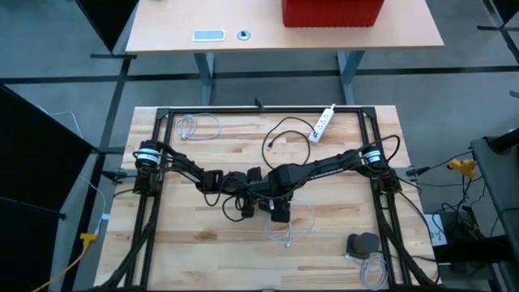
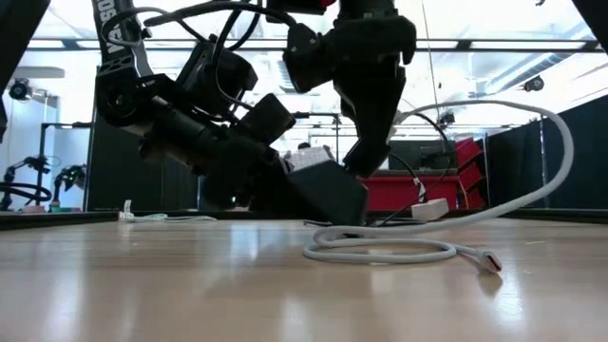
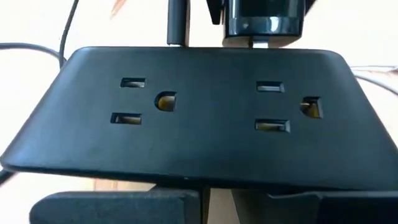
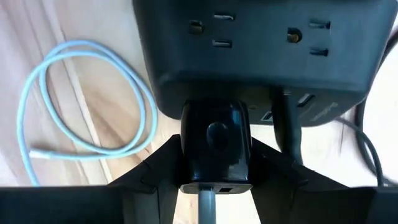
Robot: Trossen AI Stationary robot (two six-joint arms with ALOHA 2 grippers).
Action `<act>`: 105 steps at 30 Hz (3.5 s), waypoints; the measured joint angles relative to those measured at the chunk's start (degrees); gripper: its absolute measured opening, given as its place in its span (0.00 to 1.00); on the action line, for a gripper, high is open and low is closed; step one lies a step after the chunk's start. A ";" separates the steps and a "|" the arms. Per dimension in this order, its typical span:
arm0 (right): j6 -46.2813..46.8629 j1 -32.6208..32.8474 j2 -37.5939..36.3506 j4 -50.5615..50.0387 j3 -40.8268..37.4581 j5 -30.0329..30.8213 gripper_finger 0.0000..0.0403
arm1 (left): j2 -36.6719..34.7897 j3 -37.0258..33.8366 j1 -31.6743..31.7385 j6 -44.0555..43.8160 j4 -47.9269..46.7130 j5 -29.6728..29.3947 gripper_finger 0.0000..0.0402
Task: Insert USB
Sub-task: Insert the black adapter into the top black outlet extension, then insert the top white charger cable into the right black outlet extension
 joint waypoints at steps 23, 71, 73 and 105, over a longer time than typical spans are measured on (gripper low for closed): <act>-7.84 0.58 0.19 0.81 0.17 1.94 0.36 | -0.19 -0.22 -0.11 1.37 -1.13 -0.09 0.10; -23.37 -8.16 -28.31 18.02 -19.01 16.45 0.03 | -55.85 -21.11 6.73 -6.30 -25.94 -17.66 0.10; -23.76 -10.88 -27.46 18.91 -19.01 13.78 0.05 | -56.15 -20.43 9.03 -5.90 -26.67 -17.68 0.10; -39.23 -7.76 -19.49 33.18 -19.91 -9.89 0.30 | -26.90 18.05 58.62 -10.27 -102.70 -13.16 0.37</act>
